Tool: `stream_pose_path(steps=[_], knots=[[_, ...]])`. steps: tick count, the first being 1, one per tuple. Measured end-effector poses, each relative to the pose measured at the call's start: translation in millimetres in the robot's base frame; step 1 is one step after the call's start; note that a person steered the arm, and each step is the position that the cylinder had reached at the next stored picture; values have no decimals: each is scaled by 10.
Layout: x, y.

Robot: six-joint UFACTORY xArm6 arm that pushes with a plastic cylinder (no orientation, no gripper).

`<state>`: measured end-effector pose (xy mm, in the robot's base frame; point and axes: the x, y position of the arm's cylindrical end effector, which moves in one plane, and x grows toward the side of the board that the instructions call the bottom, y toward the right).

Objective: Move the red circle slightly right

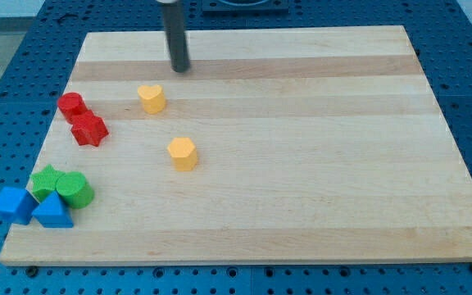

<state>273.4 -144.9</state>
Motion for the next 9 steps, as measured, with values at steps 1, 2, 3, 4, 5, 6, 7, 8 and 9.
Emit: stream_pose_path(steps=[1,2,3,4,5,6,7,8,9], knots=[[33,-978],[212,-1584],[237,-1598],[407,-1594],[825,-1594],[1060,-1594],[1236,-1594],[1281,-1436],[1155,-886]])
